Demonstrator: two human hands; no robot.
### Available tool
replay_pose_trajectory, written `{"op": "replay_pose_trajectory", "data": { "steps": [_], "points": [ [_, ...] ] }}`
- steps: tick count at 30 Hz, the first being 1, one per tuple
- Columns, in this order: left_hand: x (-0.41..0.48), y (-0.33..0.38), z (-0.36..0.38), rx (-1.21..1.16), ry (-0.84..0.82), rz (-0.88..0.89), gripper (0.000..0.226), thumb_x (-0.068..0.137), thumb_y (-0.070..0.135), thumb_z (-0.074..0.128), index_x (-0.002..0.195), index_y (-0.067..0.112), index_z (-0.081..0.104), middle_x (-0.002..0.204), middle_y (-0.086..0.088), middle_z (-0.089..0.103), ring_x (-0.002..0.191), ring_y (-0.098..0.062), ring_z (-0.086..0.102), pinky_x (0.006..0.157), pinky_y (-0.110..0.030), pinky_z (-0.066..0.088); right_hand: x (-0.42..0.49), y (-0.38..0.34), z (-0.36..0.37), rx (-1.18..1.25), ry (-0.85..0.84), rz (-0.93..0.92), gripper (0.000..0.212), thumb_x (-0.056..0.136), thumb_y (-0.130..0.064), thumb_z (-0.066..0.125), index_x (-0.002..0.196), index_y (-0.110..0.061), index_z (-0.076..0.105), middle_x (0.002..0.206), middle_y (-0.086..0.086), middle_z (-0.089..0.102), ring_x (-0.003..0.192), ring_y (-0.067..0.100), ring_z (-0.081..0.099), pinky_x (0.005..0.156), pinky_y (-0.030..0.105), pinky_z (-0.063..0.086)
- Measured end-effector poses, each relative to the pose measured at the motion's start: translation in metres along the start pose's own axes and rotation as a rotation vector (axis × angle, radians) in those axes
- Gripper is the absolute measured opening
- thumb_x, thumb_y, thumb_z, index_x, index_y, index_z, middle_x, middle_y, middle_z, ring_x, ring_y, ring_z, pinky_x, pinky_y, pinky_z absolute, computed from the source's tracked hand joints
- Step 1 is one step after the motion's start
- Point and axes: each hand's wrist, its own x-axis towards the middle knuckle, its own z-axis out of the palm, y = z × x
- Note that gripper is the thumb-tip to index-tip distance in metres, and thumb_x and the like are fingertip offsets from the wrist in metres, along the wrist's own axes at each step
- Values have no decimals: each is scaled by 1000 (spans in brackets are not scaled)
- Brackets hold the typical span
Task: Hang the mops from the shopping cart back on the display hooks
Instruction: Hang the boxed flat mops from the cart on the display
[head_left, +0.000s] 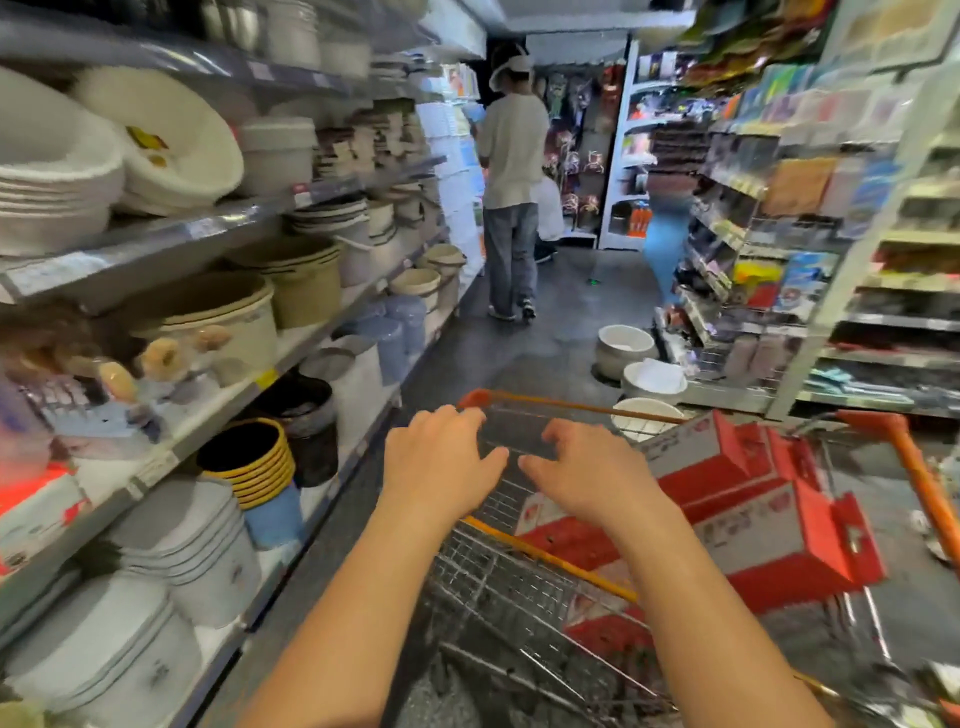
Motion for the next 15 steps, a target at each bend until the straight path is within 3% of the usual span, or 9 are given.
{"op": "replay_pose_trajectory", "data": {
  "steps": [4,8,12,15],
  "points": [
    [11,69,23,-17,-75,118,52,92,53,48,135,25,48,128,-2,57,123,-27,49,96,-42,44,-20,70,-19,12,20,115,43,90,-50,48,125,-26,54,122,3,62,111,26,58,86,35,49],
    [22,128,40,-8,-122,233,52,92,52,48,136,24,48,135,-2,53,127,-27,47,99,-43,41,-40,125,-31,10,74,246,42,92,-47,48,120,-15,55,122,8,61,112,30,56,86,36,47],
    [30,176,59,-24,-168,339,47,92,51,47,132,26,51,131,-2,56,124,-27,49,97,-41,41,-53,167,-34,16,109,358,37,91,-48,49,112,-18,56,117,5,62,107,27,58,79,34,45],
    [39,209,76,-68,-203,421,44,91,51,48,128,28,55,127,-2,59,122,-25,51,96,-39,41,-58,195,-35,36,139,460,41,92,-50,47,119,-20,55,121,2,62,111,25,57,87,36,48]
  ]
}}
